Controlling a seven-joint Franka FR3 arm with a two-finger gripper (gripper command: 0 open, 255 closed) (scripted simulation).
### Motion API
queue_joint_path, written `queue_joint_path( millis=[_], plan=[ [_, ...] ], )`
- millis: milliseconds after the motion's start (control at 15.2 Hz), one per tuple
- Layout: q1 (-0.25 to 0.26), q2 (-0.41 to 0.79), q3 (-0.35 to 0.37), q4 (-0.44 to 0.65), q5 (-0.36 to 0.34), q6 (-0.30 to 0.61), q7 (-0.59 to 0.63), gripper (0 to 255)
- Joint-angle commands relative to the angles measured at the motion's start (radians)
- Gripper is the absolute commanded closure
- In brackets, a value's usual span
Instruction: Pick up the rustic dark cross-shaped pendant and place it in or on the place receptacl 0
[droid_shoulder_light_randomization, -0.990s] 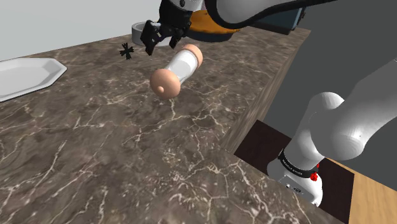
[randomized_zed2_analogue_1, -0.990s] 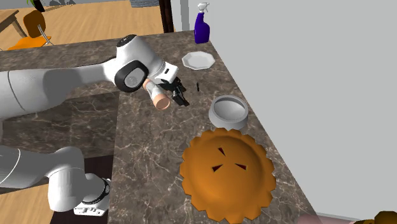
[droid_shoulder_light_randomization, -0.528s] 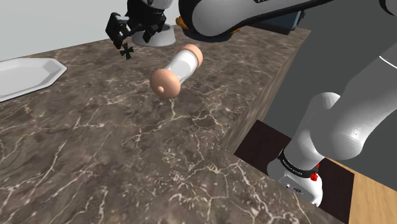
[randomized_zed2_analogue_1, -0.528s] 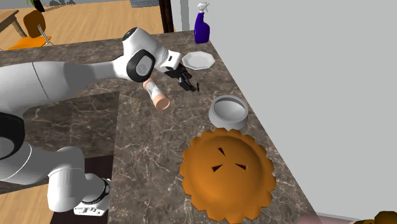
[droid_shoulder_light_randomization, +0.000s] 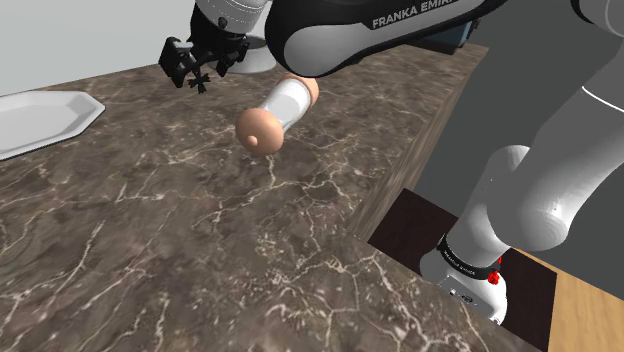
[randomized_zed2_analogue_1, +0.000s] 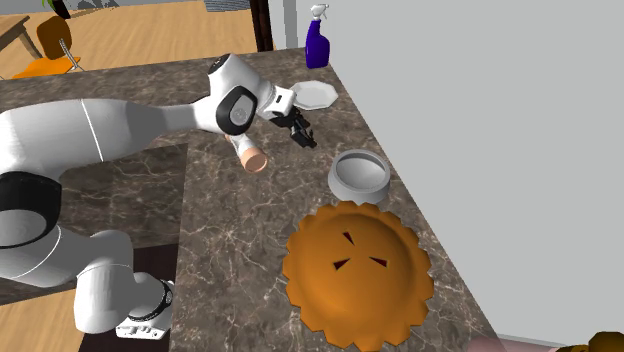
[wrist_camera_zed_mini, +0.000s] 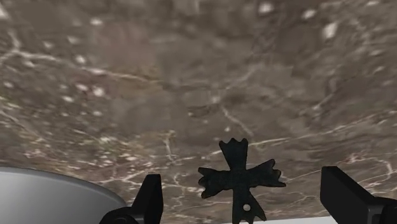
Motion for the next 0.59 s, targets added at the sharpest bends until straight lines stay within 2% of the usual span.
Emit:
queue_joint_path(
  millis=[0,330,396,528],
  plan=[
    [-0.001,0.003,0.000,-0.001,-0.003,0.005,0.002,0],
    [-0.001,0.003,0.000,-0.001,-0.003,0.004,0.002,0],
    [-0.001,0.003,0.000,-0.001,-0.003,0.004,0.002,255],
    [-0.001,0.003,0.000,-0.001,-0.003,0.004,0.002,255]
  ],
)
